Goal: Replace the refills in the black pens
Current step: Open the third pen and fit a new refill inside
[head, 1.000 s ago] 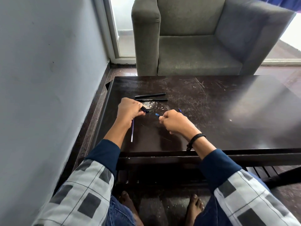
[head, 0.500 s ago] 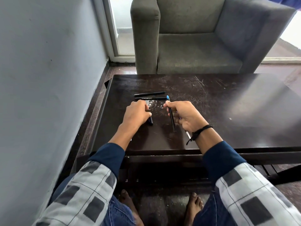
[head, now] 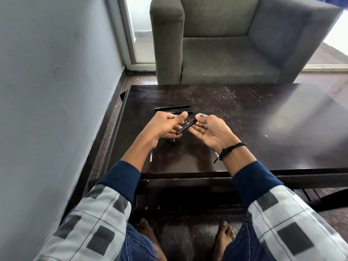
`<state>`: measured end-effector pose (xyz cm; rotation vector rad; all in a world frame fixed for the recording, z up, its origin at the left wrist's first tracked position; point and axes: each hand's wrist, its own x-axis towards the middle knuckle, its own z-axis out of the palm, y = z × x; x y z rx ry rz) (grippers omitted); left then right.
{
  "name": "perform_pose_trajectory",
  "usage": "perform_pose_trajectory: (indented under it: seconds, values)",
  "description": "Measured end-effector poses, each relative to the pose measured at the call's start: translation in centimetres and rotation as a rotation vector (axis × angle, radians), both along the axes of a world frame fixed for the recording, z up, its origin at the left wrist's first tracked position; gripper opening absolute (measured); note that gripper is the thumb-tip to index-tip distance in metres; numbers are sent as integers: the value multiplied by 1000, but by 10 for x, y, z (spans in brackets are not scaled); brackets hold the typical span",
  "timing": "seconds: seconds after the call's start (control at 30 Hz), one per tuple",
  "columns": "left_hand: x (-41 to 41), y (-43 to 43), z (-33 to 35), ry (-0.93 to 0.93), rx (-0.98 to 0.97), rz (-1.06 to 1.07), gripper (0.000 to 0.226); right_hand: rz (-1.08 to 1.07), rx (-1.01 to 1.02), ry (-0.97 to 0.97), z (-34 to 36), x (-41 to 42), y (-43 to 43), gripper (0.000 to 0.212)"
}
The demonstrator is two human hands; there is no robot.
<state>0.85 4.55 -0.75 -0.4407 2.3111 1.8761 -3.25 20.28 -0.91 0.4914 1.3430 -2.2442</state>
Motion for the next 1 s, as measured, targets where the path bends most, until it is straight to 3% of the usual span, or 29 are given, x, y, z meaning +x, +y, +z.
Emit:
perform_pose_trajectory:
  seconds: [0.1, 0.33, 0.47, 0.6, 1.0]
  values:
    - [3, -1, 6, 37, 206, -97, 35, -70, -114, -58, 0, 0, -2, 13]
    - [2, -8, 8, 219, 349, -75, 35, -62, -168, -71, -1, -2, 0, 16]
    - [-3, -7, 7, 362, 336, 96, 27, -60, -157, -60, -3, 0, -4, 17]
    - [-5, -10, 4, 331, 471, 259, 19, 19, -81, -30, -6, 7, -10, 21]
    - [-3, -10, 11, 393, 241, 261, 17, 50, -75, -12, -8, 10, -13, 10]
